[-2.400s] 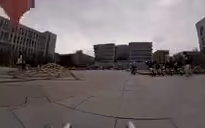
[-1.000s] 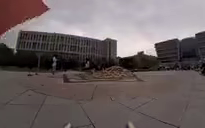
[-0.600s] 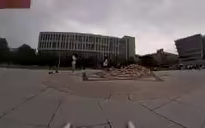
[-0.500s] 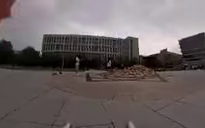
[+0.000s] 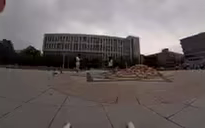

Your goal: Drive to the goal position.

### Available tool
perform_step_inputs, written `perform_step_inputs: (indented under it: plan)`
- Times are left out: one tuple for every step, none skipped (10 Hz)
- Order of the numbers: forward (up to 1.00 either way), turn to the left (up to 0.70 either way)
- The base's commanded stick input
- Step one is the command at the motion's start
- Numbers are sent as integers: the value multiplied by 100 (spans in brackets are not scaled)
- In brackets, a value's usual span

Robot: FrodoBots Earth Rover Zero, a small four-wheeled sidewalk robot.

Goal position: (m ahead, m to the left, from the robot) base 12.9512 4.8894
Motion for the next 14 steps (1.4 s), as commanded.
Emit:
perform_step_inputs:
  plan:
    - [70, 0]
    - [69, 0]
    - [69, 0]
    - [70, 0]
    - [70, 0]
    - [70, 0]
    - [70, 0]
    - [70, 0]
    - [70, 0]
    - [70, 0]
    - [70, 0]
    - [70, 0]
    - [70, 0]
    - [70, 0]
